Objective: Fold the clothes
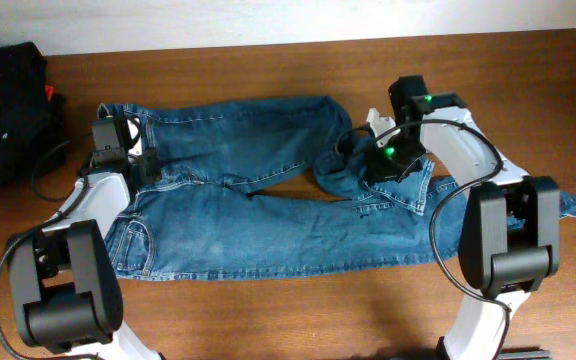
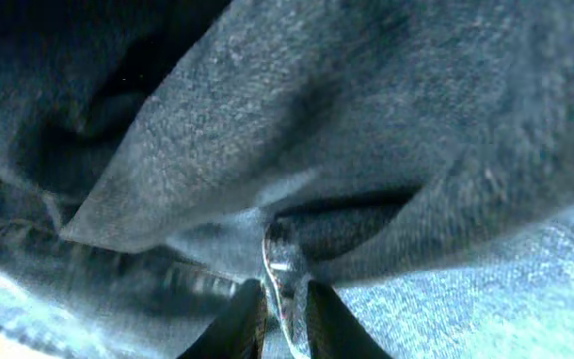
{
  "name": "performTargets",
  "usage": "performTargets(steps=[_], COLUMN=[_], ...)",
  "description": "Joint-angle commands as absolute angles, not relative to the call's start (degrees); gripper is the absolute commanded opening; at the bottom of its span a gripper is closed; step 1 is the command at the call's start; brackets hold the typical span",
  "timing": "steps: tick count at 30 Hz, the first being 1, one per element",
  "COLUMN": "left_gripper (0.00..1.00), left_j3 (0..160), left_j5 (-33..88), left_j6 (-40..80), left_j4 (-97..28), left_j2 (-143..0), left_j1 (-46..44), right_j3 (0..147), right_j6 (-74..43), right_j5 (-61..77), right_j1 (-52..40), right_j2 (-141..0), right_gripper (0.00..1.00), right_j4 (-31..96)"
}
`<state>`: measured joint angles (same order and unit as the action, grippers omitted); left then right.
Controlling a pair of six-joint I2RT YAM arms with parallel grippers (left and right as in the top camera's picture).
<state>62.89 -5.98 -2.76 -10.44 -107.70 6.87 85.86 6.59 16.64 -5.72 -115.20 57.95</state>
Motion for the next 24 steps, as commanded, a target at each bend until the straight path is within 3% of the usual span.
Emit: performTargets(steps=[1, 10, 13, 20, 22, 24], left_gripper=[0.59, 0.6, 0.6, 0.61, 0.61, 0.61], left_j3=[63.0, 63.0, 63.0, 63.0, 63.0, 63.0], left_j5=[-5.2, -5.2, -5.1, -5.1, -5.1, -5.1], left_j6=[-2.2, -2.2, -2.2, -2.2, -2.2, -2.2], left_j4=[-10.5, -10.5, -10.5, -10.0, -10.0, -10.0], left_j2=[-108.3, -108.3, -108.3, -108.3, -108.3, -108.3], left_j1=[6.9, 6.9, 6.9, 6.9, 6.9, 6.9], right_j3=[86.4, 101.0, 101.7, 97.3, 94.9, 92.3], right_j6=[6.3, 1.7, -2.7, -3.4, -3.3, -3.3], right_j5=[17.6, 14.5, 11.0, 10.9, 10.9, 11.4], right_j1=[-5.8, -0.7, 3.3, 10.3, 10.7, 10.6], right_j2=[-114.8, -108.2, -107.5, -109.8, -110.2, -110.2], right_gripper=[0.2, 0.31, 0.39, 0.4, 0.35, 0.12], right_j4=[57.7, 65.2, 66.2, 67.0, 65.6, 63.9])
